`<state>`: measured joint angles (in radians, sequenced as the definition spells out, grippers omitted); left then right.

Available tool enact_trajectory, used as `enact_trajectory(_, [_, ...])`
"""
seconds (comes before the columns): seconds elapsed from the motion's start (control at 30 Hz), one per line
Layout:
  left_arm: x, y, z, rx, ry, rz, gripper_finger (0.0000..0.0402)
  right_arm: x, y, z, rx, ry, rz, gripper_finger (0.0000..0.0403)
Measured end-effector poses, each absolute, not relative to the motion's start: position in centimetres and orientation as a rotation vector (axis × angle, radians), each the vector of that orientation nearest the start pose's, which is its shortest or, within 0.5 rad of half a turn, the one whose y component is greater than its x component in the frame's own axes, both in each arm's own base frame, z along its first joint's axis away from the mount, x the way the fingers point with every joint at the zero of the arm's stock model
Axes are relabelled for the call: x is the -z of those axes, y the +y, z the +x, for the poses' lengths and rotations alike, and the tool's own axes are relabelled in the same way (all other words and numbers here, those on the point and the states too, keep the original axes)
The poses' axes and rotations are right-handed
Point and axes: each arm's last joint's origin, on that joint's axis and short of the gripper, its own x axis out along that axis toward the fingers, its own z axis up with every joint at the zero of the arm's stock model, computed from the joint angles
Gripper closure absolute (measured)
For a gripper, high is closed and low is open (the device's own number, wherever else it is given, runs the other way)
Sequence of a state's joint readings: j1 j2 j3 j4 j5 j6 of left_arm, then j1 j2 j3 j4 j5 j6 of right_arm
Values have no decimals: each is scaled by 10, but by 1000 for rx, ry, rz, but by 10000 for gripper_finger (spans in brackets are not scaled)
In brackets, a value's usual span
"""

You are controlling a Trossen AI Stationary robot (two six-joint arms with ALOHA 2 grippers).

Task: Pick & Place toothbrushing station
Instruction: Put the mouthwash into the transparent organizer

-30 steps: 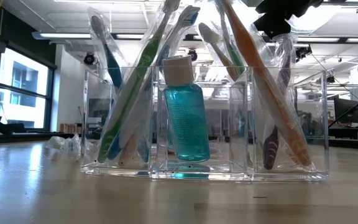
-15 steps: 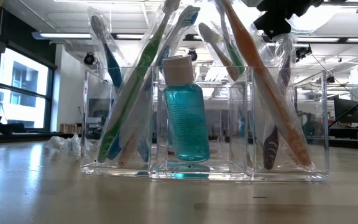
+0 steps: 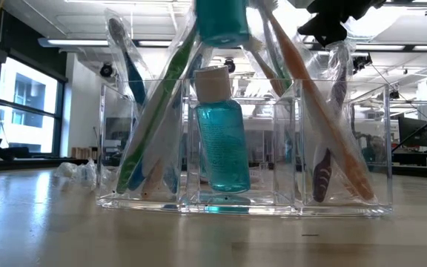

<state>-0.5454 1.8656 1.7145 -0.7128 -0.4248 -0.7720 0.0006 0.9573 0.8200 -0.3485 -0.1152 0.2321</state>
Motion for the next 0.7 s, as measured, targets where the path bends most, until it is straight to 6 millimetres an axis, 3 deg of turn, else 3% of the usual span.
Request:
enact_trajectory(0.4, [-298,-181,370,-226,780,-306,302,-300,18,204,-119,504,233,210])
enact_trajectory(0.7, [-290,-180,375,-237,794,-299,302,-301,26,203,-156,503,224,210])
